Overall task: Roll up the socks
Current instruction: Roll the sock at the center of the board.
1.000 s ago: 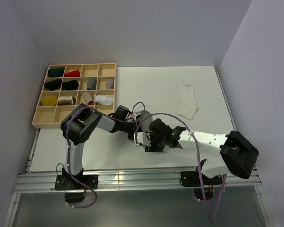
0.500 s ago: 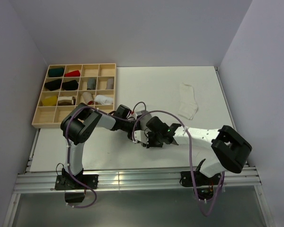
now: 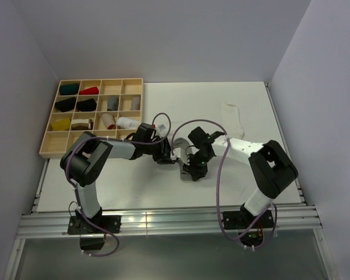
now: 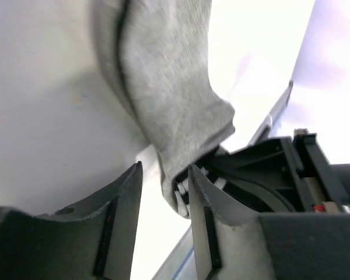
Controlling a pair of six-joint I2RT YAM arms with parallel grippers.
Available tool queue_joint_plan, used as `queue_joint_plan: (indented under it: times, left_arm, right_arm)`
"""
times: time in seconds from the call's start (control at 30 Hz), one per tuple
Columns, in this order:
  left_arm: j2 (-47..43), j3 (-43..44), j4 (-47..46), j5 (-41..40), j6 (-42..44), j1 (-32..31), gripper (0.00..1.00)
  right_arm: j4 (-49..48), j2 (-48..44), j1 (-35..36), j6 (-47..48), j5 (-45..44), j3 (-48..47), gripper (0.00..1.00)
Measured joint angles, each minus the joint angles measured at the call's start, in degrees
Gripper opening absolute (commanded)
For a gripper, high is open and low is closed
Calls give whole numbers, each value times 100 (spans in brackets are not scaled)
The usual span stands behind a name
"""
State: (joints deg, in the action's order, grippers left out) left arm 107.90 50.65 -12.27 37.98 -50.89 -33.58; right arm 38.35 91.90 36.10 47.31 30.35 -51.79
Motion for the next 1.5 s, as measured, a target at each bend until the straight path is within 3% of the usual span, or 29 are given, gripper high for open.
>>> queue_joint_plan:
  times: [0.13, 0.37, 0.6, 0.77, 0.97, 1.17, 1.5]
  left_arm:
    - [-452, -455, -411, -647, -103, 44, 36]
    - [-2256, -1692, -1274, -1781, -114, 20, 32]
    - [-3128, -1926, -1770, -2382, 870, -675, 35]
    - [-2922, -1803, -1759, -2275, 1567, -1163, 47]
    - [-2308, -1563, -1733, -2223, 2164, -1493, 55]
    - [-1606, -1344, -1725, -2280, 2573, -1773, 59]
    - [-1054, -1106, -1738, -2291, 2837, -1834, 58]
  right_arm:
    - [791, 568, -90, 247, 354, -575, 24]
    - [2020, 1665, -463, 664, 968, -1598, 24]
    - [3259, 2949, -1032, 1078, 1539, -2798, 24]
    - [3740, 3451, -1185, 1239, 1740, -3261, 24]
    - [3928, 3672, -1187, 1220, 1818, -3495, 25]
    - [3963, 3735, -1187, 1113, 1849, -3528, 24]
    - [3958, 3735, -1187, 975, 1838, -3528, 24]
